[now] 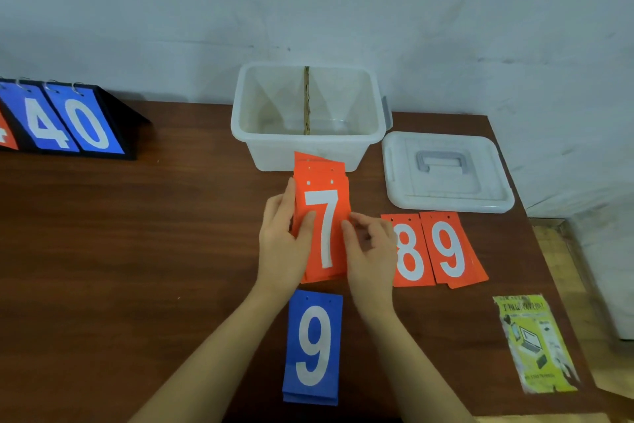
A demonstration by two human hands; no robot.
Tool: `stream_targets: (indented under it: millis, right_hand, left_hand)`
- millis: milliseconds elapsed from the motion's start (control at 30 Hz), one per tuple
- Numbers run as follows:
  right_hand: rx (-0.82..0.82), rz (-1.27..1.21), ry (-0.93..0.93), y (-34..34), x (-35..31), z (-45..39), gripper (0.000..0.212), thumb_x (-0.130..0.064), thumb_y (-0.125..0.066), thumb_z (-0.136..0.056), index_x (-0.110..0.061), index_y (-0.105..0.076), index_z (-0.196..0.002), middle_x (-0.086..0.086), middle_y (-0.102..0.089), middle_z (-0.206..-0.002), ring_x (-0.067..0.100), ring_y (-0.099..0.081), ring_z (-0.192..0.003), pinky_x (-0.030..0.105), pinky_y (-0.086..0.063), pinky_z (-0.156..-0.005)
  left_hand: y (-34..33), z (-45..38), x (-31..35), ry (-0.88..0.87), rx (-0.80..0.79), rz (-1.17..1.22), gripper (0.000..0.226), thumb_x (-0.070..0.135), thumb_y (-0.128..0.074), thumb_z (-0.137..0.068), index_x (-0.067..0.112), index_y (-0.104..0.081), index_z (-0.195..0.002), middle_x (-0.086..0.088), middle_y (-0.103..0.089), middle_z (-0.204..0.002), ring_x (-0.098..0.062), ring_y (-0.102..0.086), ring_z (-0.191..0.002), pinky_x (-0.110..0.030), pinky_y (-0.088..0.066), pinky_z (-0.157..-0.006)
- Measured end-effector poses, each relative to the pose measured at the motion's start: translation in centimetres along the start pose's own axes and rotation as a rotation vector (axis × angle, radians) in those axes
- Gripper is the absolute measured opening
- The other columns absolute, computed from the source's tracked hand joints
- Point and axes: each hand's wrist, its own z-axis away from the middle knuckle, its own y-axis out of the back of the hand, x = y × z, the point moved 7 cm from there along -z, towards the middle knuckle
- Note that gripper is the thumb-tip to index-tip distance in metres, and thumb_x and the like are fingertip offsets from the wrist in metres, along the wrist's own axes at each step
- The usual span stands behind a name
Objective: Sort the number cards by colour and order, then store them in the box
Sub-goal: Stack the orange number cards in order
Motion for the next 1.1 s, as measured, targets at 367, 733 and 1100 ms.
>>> stream_targets:
  millis: [367,733,1100]
  right_hand:
    - [-0.187,0.825,-0.153,2.7,10.3,-2.6,0.048,-0.039,-0.039,-0.097,-0.031,-0.029,-0.144,0.004,-0.019,-0.153,0.029,-0.022,-0.138,0.047,-0.022,-0.110]
    - [0.054,0.631,-0.366,3.9,11.2,-4.4,0.057,-0.031,-0.074,-0.077,-0.015,-0.045,-0.124,0.011,-0.037,-0.135,0.030,-0.035,-0.127,0.043,-0.028,-0.106]
    - [0.105,-0.186,-0.138,5.7,3.5,-3.8,0.034,-0.022,-0.063,-0.088,-0.026,-0.049,-0.119,-0.013,-0.057,-0.112,0.005,-0.058,-0.104,0.020,-0.051,-0.084]
  left_hand:
    - [-0.8,-0.9,-2.3,0.112,0.041,-0.100,0.055,0.028,-0.049,-0.092,0.030,-0.026,-0.143,0.001,-0.041,-0.130,-0.012,-0.051,-0.111,-0.025,-0.046,-0.082]
    - [-0.3,-1.2,-3.8,0.055,0.036,-0.235,0.055,0.026,-0.050,-0.092,0.024,-0.029,-0.142,-0.004,-0.045,-0.130,-0.014,-0.053,-0.110,-0.032,-0.051,-0.085]
    - [-3.0,-2.2,-1.5,0.060,-0.075,-0.191,0.055,0.024,-0.047,-0.094,0.029,-0.024,-0.143,0.002,-0.040,-0.125,-0.006,-0.050,-0.104,-0.021,-0.048,-0.082]
